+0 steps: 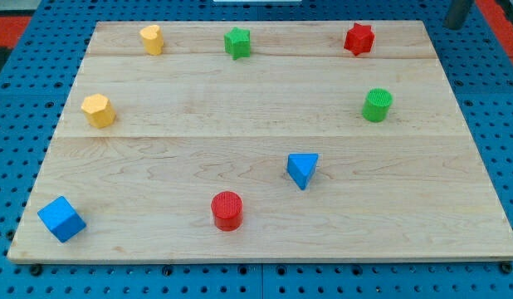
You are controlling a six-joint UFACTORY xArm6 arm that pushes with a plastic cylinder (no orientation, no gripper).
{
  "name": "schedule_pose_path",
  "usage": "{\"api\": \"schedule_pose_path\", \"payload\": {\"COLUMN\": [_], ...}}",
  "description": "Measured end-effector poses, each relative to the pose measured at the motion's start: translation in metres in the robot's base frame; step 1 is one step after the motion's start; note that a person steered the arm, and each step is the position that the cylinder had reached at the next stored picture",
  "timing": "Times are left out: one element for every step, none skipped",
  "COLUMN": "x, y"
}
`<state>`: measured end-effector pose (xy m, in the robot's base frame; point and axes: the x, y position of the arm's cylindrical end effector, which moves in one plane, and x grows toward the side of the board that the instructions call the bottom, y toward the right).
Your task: Slide the green circle up and left a bit
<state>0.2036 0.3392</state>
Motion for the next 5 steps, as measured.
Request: {"api": "schedule_pose_path", "payload": {"x": [0.005,0.042,0.104,0.141,0.16], "y": [-0.003,-0.039,-0.126,-0.188,-0.22]}}
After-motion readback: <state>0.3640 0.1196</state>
